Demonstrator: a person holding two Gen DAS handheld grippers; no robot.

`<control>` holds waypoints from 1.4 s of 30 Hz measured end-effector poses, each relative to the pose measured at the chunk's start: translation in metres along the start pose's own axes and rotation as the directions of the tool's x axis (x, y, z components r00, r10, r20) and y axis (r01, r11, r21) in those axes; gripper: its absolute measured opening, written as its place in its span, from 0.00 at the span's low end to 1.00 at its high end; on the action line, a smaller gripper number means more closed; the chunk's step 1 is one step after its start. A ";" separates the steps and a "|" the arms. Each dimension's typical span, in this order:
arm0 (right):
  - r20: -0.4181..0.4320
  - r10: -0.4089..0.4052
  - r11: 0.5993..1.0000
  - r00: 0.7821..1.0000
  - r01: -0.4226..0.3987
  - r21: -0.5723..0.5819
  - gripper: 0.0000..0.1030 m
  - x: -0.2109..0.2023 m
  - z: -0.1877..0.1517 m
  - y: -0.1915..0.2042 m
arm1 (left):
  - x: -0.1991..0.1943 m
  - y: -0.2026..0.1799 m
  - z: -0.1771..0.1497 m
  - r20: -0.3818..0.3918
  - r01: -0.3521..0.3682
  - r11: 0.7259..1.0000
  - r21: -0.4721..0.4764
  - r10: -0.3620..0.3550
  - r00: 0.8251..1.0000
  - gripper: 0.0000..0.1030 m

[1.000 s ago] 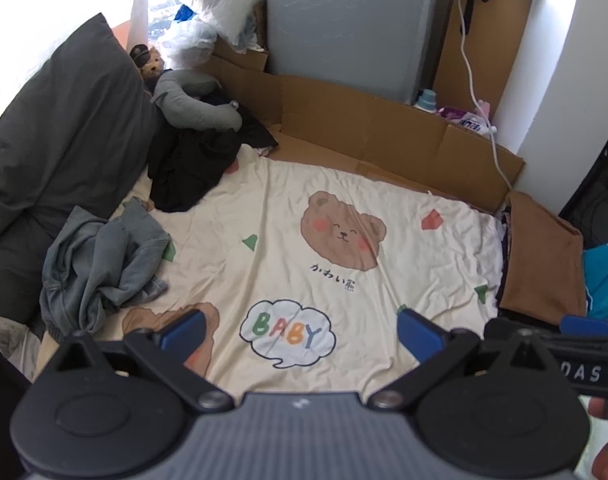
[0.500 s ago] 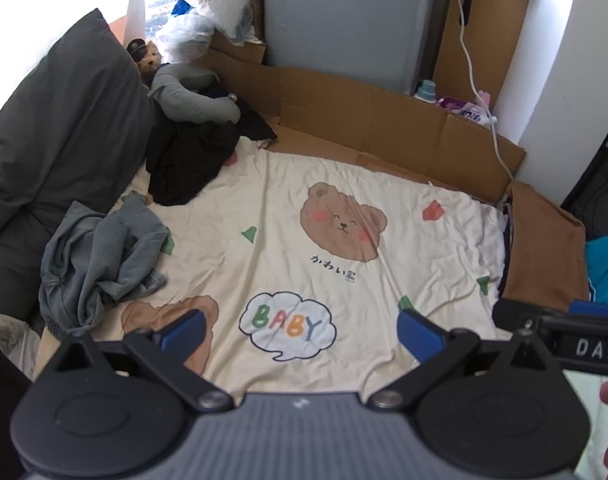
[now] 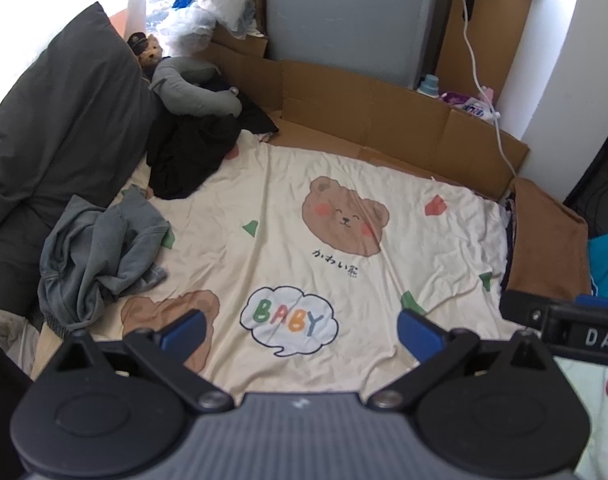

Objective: Fold clothes

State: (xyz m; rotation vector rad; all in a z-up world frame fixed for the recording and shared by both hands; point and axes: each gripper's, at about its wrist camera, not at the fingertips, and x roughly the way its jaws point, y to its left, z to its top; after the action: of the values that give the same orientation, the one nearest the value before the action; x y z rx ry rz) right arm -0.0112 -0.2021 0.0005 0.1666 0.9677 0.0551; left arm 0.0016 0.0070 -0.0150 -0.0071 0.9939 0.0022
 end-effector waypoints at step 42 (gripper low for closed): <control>0.057 0.012 0.999 0.998 -0.009 -0.052 1.00 0.007 0.008 0.023 | 0.006 0.016 0.016 0.026 0.001 1.000 -0.020 0.000 1.000 1.00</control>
State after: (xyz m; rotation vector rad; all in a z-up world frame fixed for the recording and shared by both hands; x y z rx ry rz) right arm -0.0004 -0.1792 0.0031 0.1251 0.9078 0.0842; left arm 0.0180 0.0233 -0.0110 -0.0255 0.9679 0.0115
